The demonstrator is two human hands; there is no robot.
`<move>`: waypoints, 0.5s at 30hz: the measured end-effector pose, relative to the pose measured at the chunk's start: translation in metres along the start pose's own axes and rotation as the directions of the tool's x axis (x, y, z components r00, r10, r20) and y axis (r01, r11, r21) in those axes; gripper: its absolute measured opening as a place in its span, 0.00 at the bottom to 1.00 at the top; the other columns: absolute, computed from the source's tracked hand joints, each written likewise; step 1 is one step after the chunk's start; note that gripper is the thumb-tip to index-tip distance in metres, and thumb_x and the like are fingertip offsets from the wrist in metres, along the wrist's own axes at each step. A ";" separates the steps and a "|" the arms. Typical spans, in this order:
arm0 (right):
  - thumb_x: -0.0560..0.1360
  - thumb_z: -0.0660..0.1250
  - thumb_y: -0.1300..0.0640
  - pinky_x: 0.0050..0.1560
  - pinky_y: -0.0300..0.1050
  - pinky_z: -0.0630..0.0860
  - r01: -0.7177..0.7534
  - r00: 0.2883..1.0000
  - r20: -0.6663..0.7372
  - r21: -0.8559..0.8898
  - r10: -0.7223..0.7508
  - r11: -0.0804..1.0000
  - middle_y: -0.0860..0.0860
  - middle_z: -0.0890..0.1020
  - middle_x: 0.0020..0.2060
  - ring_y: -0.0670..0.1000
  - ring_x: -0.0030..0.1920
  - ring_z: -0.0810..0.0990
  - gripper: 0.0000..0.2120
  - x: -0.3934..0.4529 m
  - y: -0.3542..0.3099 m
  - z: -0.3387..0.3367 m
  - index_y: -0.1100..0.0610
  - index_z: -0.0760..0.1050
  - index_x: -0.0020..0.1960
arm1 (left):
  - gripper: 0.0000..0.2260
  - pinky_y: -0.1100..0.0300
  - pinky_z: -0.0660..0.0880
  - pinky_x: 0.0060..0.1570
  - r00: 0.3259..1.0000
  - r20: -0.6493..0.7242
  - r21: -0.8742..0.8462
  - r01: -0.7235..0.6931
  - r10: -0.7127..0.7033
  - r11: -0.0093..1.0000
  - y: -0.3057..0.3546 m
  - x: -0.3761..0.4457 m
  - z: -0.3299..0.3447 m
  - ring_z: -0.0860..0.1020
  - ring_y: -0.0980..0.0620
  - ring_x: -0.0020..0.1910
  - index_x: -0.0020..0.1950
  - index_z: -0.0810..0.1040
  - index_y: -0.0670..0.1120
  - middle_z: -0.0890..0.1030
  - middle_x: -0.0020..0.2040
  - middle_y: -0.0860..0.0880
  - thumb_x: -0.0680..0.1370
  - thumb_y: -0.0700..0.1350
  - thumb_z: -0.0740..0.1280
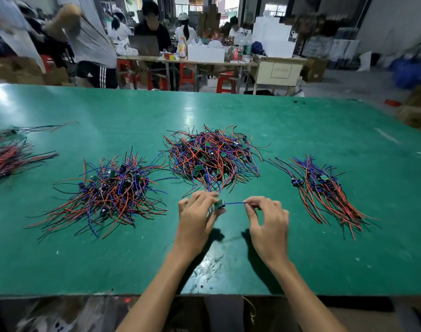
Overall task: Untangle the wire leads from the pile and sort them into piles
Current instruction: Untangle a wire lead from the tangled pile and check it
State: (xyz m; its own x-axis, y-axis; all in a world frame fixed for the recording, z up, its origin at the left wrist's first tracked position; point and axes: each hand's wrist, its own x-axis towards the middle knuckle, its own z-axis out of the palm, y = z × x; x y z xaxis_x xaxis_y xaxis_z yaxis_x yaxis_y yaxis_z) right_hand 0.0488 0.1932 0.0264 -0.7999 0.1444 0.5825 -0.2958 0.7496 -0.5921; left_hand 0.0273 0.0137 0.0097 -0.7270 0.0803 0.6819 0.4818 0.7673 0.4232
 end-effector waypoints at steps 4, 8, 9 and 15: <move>0.80 0.68 0.50 0.56 0.41 0.60 -0.043 0.995 -0.092 -0.014 0.041 0.999 0.41 0.82 0.50 0.45 0.54 0.75 0.06 0.000 0.001 0.007 0.48 0.80 0.56 | 0.12 0.57 0.67 0.48 0.967 -0.183 0.067 -0.168 0.178 0.983 0.001 -0.005 0.001 0.78 0.50 0.44 0.51 0.84 0.43 0.84 0.43 0.52 0.77 0.51 0.70; 0.80 0.68 0.50 0.64 0.47 0.58 -0.199 0.979 -0.068 -0.072 0.195 0.977 0.50 0.80 0.59 0.52 0.64 0.73 0.15 0.001 0.009 0.013 0.53 0.76 0.65 | 0.11 0.55 0.72 0.46 0.957 -0.259 -0.227 0.070 -0.130 0.971 0.007 0.001 -0.006 0.77 0.53 0.43 0.52 0.85 0.42 0.84 0.44 0.51 0.75 0.48 0.74; 0.80 0.68 0.51 0.66 0.49 0.58 -0.250 0.968 -0.040 -0.076 0.247 0.965 0.52 0.79 0.61 0.53 0.66 0.71 0.16 0.002 0.011 0.014 0.54 0.75 0.66 | 0.10 0.55 0.74 0.45 0.933 -0.258 -0.336 0.156 -0.250 0.929 0.006 0.008 -0.014 0.78 0.55 0.43 0.52 0.85 0.44 0.84 0.44 0.50 0.75 0.48 0.74; 0.79 0.68 0.53 0.69 0.53 0.59 -0.331 0.939 0.072 -0.081 0.337 0.940 0.55 0.76 0.64 0.53 0.68 0.66 0.18 0.005 0.014 0.021 0.54 0.72 0.68 | 0.13 0.60 0.75 0.36 0.738 -0.326 -0.427 0.443 -0.591 0.789 -0.044 0.085 -0.086 0.80 0.55 0.35 0.52 0.86 0.48 0.85 0.39 0.52 0.76 0.56 0.73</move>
State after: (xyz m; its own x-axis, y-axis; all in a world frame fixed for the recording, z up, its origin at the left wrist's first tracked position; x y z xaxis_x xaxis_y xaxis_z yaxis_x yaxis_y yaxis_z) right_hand 0.0299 0.1912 0.0093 -0.8882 0.3418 0.3070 0.0295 0.7093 -0.7043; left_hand -0.0139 -0.0679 0.0999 -0.6615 -0.6017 0.4477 0.2667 0.3691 0.8903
